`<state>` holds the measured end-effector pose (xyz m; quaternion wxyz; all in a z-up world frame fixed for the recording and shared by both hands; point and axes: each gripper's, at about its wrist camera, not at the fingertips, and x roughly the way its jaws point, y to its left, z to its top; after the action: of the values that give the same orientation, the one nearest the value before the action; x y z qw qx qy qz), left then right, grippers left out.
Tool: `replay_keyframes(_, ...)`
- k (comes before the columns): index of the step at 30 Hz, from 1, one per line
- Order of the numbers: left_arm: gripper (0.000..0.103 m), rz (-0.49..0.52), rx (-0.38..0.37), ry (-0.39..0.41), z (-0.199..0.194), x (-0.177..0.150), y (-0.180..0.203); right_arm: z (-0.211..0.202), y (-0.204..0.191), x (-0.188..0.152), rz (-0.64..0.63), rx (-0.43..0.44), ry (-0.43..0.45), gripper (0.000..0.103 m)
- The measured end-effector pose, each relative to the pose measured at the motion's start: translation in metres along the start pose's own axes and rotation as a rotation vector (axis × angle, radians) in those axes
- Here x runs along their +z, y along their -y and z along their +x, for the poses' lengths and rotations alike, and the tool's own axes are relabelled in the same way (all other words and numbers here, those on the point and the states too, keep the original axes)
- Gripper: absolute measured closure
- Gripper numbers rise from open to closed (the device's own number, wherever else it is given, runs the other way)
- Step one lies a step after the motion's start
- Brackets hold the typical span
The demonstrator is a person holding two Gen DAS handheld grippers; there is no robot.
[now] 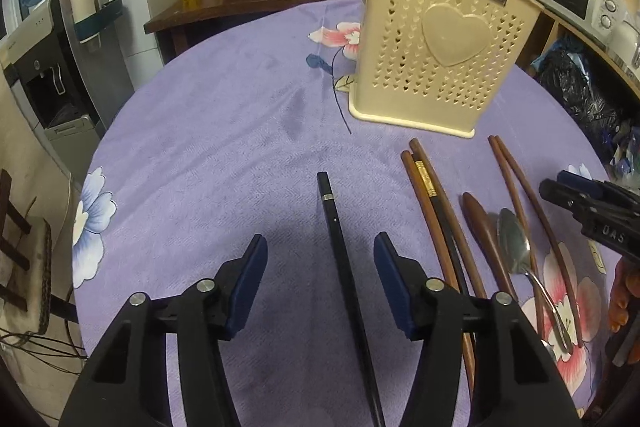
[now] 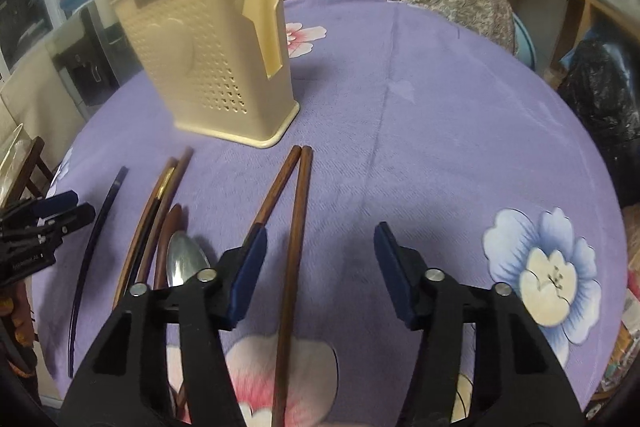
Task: Organize utensils
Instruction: 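Close the left tool on the black chopstick while the right tool grasps a brown chopstick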
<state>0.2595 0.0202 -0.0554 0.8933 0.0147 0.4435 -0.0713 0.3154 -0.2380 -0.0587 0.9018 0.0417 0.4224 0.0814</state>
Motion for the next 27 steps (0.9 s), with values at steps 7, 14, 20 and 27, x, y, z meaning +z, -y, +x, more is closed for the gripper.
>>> replay_keyframes(7,0.059,-0.028,0.002,-0.018,0.012,0.002,-0.001,0.025,-0.012,0.008,-0.041,-0.031,-0.051,0.065)
replay_keyframes(14,0.073,-0.031,0.016,-0.027,0.022,0.017,0.0,0.032,-0.018,0.019,-0.052,-0.062,-0.046,0.074)
replay_keyframes(20,0.087,0.009,0.051,-0.037,0.032,0.03,0.007,0.041,-0.019,0.036,-0.049,-0.068,-0.05,0.082)
replay_keyframes(27,0.093,0.002,0.048,-0.032,0.034,0.032,0.004,0.043,-0.021,0.04,-0.051,-0.06,-0.042,0.094)
